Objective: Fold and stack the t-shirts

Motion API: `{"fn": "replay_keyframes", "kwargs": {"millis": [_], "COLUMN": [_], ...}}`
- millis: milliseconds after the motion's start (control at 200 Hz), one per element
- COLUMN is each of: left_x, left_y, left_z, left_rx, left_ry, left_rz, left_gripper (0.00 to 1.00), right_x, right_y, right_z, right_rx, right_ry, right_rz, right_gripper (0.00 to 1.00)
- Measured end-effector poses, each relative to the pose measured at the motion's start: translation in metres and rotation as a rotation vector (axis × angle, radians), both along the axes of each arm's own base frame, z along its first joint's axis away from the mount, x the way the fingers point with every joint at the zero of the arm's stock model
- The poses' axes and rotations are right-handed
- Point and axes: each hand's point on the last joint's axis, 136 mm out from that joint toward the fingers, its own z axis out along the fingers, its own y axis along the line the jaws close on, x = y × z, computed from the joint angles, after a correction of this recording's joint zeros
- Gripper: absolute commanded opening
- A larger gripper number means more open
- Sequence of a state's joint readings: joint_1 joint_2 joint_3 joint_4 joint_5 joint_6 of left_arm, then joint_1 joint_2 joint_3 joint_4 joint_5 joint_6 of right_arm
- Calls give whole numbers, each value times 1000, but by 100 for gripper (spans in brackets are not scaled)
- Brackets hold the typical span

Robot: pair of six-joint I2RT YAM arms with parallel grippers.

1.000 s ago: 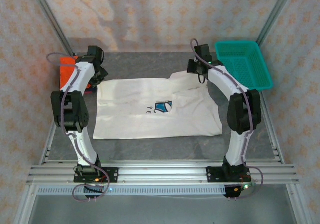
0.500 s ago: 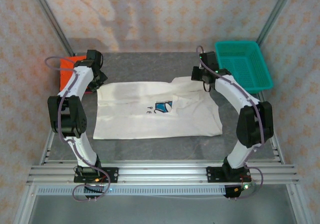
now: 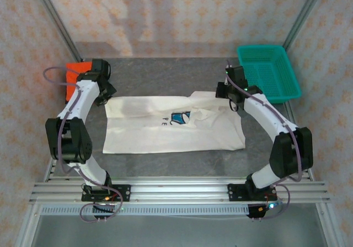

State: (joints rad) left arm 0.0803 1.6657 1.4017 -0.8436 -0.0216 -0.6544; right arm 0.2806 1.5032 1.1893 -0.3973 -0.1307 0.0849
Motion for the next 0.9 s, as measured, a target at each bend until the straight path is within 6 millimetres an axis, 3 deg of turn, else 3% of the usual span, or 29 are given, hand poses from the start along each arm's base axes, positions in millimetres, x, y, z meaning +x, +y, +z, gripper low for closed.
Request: {"fn": "replay_keyframes", "kwargs": {"millis": [400, 605, 771, 901], "left_x": [-28, -30, -25, 1], "left_y": [-4, -5, -5, -3], "left_z": [-19, -11, 0, 20], "left_rx": [-11, -12, -9, 5], "left_ry": [58, 33, -1, -59], "left_rz": [-6, -7, -22, -40], "left_gripper": [0, 0, 0, 0], "right_x": [-43, -59, -69, -69], "right_y": [-9, -5, -4, -4], "right_z": [6, -2, -12, -12], "right_rx": [-9, -23, -37, -38], "right_ry": [32, 72, 110, 110], "right_rz": [8, 32, 43, 42], "right_gripper": [1, 2, 2, 2]}}
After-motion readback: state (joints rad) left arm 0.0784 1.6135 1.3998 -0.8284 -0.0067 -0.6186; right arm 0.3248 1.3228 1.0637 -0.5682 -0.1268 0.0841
